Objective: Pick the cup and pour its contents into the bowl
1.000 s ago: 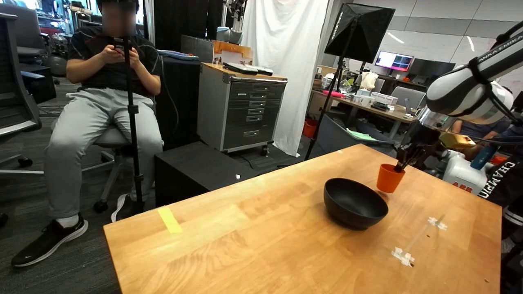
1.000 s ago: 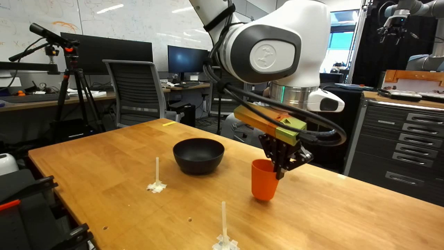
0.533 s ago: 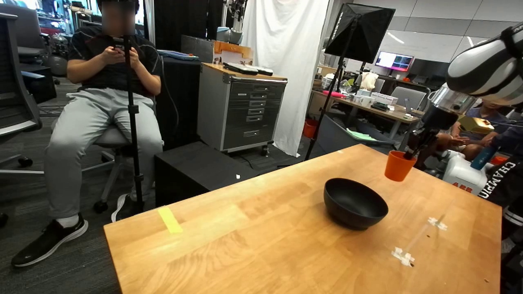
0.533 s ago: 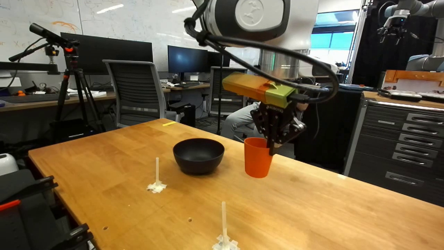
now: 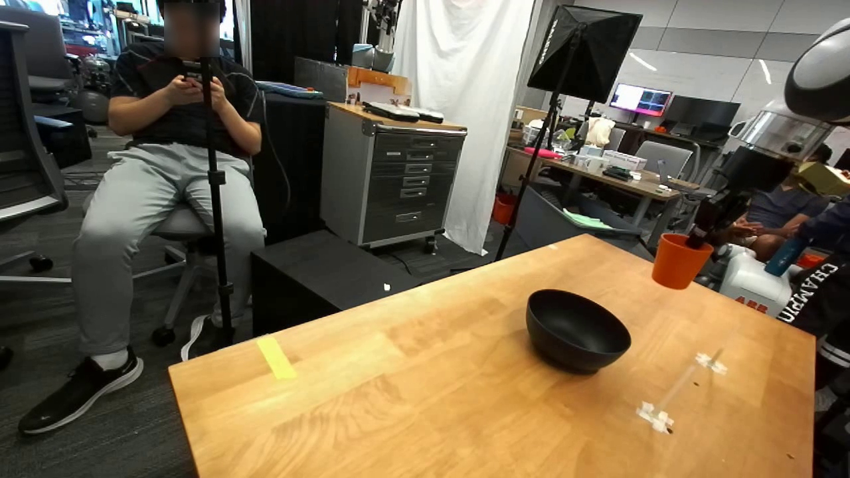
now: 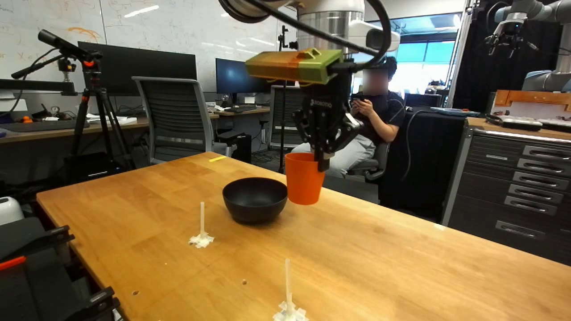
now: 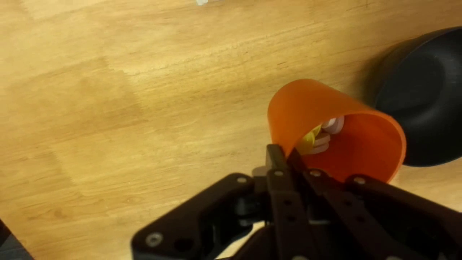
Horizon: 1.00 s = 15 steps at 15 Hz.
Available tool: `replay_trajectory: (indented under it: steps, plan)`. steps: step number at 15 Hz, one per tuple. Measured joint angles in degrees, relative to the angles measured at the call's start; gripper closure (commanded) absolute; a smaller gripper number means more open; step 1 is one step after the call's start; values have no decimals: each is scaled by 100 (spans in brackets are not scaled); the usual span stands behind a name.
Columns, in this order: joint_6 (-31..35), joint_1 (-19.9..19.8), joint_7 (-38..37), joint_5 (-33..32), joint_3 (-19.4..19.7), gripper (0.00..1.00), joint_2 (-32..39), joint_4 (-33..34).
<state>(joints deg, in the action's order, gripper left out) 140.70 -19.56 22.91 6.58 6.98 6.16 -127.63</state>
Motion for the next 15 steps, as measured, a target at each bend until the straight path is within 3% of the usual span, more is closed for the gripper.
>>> replay_trajectory:
  steps: [7, 15]
  plan:
    - [-102, 601, -1389, -1782, 7, 99, -927, -827]
    - [-536, 840, -2256, -2741, -47, 99, -1311, -931]
